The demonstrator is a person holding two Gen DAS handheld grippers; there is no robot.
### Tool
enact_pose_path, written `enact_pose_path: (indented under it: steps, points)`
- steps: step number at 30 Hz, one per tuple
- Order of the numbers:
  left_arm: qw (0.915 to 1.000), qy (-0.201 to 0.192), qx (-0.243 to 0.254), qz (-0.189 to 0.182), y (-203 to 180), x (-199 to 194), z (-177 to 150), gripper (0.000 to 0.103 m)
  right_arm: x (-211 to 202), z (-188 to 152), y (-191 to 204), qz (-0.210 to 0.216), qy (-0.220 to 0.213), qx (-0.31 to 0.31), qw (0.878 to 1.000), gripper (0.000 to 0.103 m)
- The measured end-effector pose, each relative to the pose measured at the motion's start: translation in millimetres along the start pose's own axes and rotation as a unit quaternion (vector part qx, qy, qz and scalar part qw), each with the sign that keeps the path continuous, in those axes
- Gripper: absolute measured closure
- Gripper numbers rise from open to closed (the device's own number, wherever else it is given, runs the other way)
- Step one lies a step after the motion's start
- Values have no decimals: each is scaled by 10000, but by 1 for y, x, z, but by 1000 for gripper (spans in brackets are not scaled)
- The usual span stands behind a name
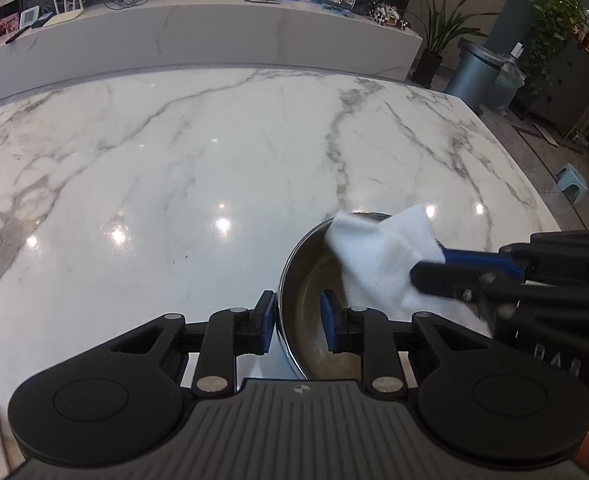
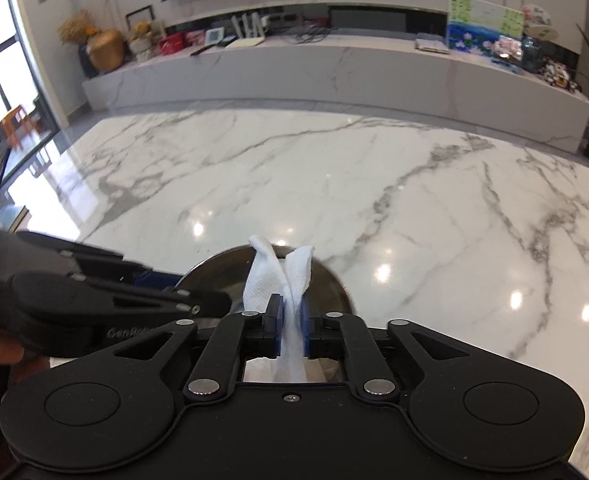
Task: Clean bowl
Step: 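Keep wiping the inner wall with the right tool while the left tool holds the rim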
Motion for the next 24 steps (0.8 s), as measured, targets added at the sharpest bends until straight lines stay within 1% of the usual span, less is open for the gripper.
enact_pose_path:
  steps: [1, 2, 3, 5, 8, 11, 18, 23, 24]
  points:
    - [10000, -1, -18, 15, 1, 0, 0, 81, 1, -1, 2, 7, 54, -85, 9999, 73]
    - [10000, -2, -39, 33, 1, 0, 0, 81, 1, -3, 4, 14, 99, -166, 9998, 68]
    - [10000, -1, -71, 59, 3, 0, 1, 81, 2, -4, 7, 10, 137, -239, 9996, 66]
    - [9999, -13, -120, 62, 4, 0, 1, 81, 5, -5, 11, 36, 226, -351, 9991, 65]
    - [9999, -29, -134, 67, 4, -1, 2, 81, 11, -8, 14, 88, 394, -400, 9984, 60]
    - [9999, -15, -134, 78, 5, -1, 1, 81, 18, -11, 13, 2, 575, -430, 9974, 59]
    - [9999, 9, -141, 85, 5, -1, 2, 81, 32, -16, 16, -26, 884, -513, 9948, 57]
    - [9999, 32, -137, 91, 6, -1, 2, 81, 40, -19, 23, -50, 1032, -741, 9919, 57]
    - [9998, 37, -141, 94, 7, -1, 2, 81, 41, -19, 24, -38, 1044, -747, 9917, 60]
Point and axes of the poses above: each gripper's, at about its wrist camera, not at the fingertips, and x roughly the way its jaws point, y to its left, z to its top, the point moved 4 cm from there along x, roughly the way its jaws point, and after that the axes turned 3 degrees about z, right-handed, at the moved point
